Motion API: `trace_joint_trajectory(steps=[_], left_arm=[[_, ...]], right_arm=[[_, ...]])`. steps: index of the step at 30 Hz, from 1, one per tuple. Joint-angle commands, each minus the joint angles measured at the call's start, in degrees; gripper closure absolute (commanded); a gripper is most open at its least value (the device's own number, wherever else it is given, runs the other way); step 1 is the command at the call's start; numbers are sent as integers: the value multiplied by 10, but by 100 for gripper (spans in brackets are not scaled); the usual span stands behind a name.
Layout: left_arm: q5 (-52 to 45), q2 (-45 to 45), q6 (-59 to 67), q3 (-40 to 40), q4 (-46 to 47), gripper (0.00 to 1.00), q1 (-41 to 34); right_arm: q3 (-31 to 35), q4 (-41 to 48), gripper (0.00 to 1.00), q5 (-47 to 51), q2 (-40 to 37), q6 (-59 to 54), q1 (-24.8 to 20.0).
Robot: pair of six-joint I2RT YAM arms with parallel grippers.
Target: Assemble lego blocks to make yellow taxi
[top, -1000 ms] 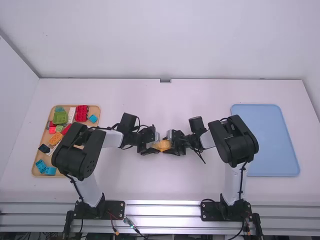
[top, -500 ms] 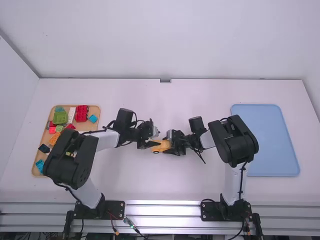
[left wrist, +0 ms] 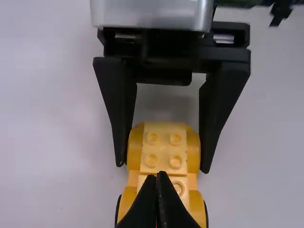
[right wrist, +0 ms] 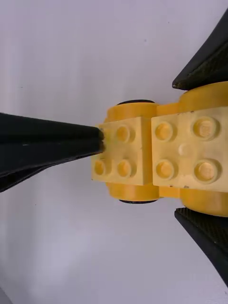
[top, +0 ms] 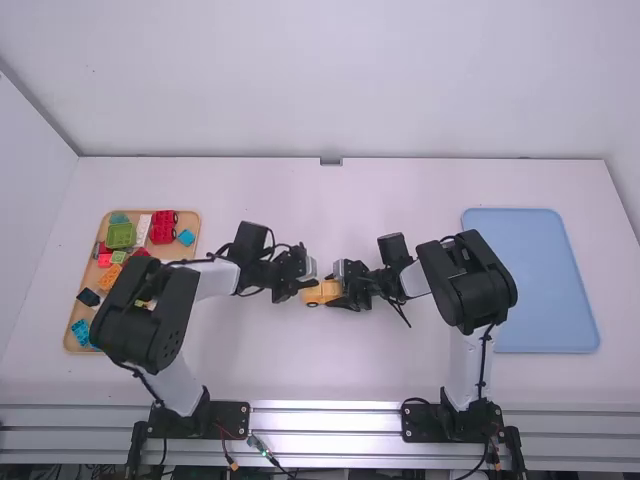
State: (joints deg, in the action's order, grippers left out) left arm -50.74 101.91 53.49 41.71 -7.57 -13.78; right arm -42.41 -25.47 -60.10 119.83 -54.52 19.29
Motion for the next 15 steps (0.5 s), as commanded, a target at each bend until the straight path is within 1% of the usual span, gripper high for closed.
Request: trace_joint_trajectory(steps=[1,12,15], left_arm=[[-9,23,-3,-6,-2,98,-2],[-5,87,-1,-17,-2,98,-5],[31,92,-2,-29,-14,98,-5]], right_arm=[[-7,4,46,1,9,2,3],[-7,2,46,1,9,2,3],[-7,2,46,1,9,2,3]])
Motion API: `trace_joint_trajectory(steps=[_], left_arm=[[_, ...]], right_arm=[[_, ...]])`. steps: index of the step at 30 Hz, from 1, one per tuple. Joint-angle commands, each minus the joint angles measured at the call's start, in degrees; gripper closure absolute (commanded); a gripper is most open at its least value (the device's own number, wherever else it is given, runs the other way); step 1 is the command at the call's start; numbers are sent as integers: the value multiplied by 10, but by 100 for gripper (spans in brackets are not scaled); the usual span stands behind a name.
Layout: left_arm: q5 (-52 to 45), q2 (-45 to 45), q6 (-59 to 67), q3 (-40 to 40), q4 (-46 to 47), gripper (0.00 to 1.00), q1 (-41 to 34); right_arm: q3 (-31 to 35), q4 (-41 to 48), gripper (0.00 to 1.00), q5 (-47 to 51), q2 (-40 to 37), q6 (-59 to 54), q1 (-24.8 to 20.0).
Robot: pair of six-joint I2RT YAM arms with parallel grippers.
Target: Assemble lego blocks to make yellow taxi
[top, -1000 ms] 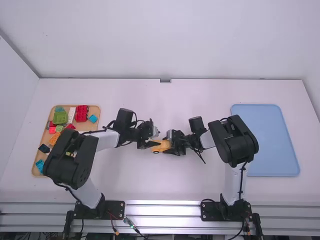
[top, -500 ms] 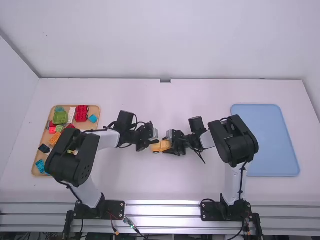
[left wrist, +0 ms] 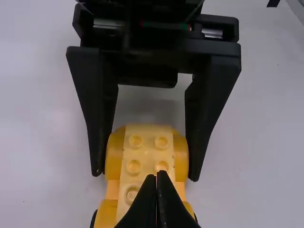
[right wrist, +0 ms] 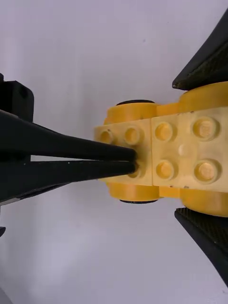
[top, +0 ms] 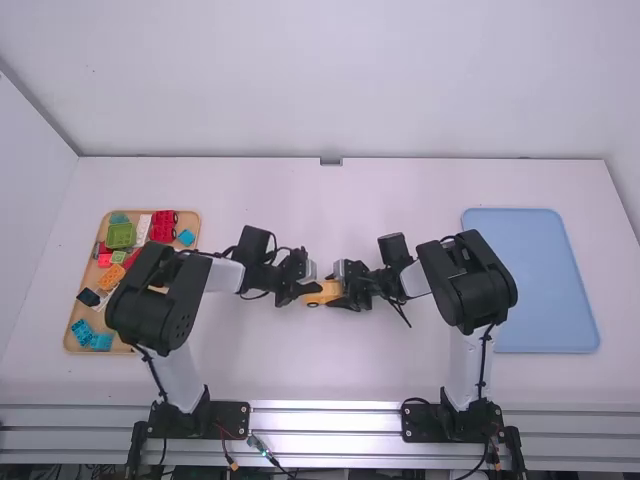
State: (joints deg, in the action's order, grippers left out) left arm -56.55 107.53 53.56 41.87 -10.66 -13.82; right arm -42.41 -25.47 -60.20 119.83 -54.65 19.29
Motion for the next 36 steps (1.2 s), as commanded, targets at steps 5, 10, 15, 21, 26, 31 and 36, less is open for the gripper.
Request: trace_joint_trajectory(steps=[5,10,15,21,26,31,36], left_arm=[[97,28,-2,-24,19,98,2],[90,-9,-2,12,67,98,3],[76,-72,-3,57,113,91,3],[159,-128,-102,114,139,1,12],[285,-163,-299,152,139,1,30],[404,-183,-442,165,138,1,45],[518,-213,-500,165,159,1,68]], right_arm=[[-7,2,46,2,9,4,2],[-8,2,43,2,9,4,2],[-8,2,43,2,9,4,3],[-8,1,42,3,9,3,3],[-8,-2,1,23,8,28,2],[-22,28,1,72,-5,66,2],[-32,133,1,111,-83,48,2]])
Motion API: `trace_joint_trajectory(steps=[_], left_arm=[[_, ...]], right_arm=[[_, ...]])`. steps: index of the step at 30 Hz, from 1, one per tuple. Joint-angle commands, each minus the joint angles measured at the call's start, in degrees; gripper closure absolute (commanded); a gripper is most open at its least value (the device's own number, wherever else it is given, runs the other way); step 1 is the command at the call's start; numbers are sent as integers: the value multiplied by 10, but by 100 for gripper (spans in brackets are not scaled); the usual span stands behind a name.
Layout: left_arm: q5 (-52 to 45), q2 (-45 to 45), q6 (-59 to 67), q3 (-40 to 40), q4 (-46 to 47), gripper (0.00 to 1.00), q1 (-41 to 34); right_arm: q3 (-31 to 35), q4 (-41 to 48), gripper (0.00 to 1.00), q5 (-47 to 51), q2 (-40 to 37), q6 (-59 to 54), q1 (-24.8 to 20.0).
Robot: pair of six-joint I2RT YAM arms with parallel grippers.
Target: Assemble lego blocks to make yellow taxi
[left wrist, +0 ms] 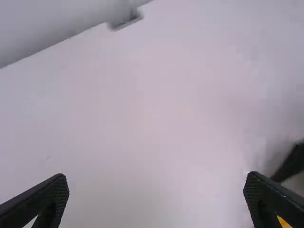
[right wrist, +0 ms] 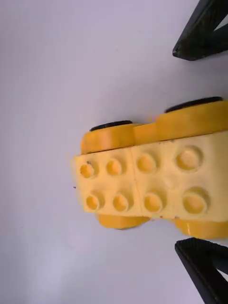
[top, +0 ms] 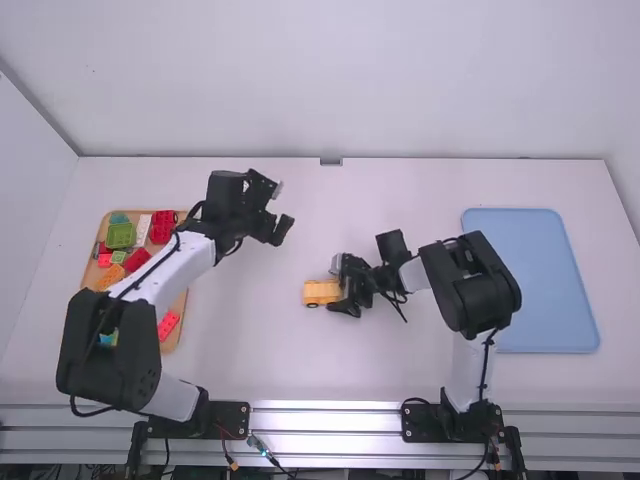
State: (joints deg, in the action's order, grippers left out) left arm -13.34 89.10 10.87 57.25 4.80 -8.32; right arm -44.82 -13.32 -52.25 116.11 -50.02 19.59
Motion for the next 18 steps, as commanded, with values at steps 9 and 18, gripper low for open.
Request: trace_joint_trajectory(steps=[9,18], left_arm=[[175,-68,-157,70,177,1,137],[168,10,-41,271,426,1,334]], right_arm=[[-42,233,1,214,-206,-42,10],[-47,226,1,251,-236,-38,18]])
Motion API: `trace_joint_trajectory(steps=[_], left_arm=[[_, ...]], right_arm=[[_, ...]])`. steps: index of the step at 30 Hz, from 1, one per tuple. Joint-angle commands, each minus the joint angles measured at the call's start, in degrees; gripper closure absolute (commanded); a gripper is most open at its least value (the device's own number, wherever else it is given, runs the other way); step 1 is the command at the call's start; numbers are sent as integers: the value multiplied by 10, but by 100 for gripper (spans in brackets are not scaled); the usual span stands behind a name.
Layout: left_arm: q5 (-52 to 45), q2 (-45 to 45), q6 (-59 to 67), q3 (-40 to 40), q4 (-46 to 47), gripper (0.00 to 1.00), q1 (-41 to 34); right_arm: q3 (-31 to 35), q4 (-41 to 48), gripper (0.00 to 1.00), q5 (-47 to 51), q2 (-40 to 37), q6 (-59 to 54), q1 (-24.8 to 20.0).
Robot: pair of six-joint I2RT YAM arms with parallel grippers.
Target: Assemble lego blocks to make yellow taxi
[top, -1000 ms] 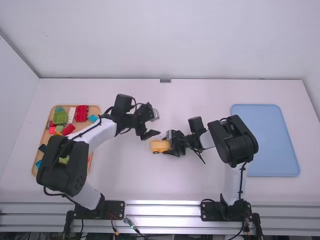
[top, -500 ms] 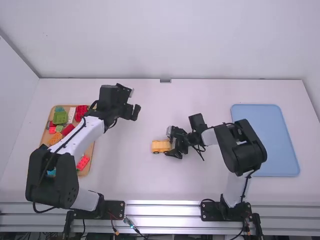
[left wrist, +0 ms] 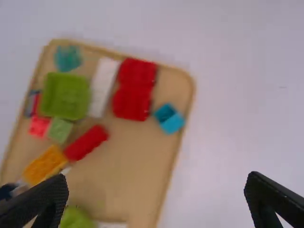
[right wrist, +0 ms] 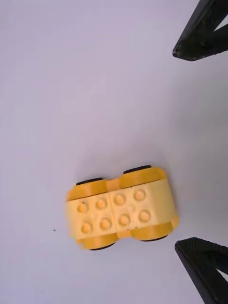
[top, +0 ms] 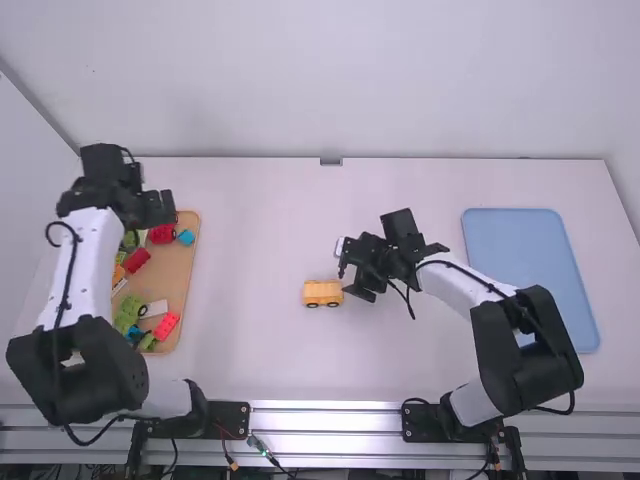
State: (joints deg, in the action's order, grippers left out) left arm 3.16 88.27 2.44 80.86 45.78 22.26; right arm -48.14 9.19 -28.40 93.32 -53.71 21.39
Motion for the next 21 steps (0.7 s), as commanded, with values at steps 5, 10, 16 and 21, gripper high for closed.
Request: trace_joint_trajectory(steps=[5,10,16,21], left_arm=[[-13,87,106,143,121,1,108],[-38,185,217,241,202,1,174],[-32,269,410,262,227,1,189],[-28,294,511,226,179,1,183]], right_arm=[[-15,-1,1,14,-9,-2,-1],[-21,3,1,14,-9,4,-3],[-37,9,1,15,-9,42,-3],[-49,30,1,14,-9,44,-2]])
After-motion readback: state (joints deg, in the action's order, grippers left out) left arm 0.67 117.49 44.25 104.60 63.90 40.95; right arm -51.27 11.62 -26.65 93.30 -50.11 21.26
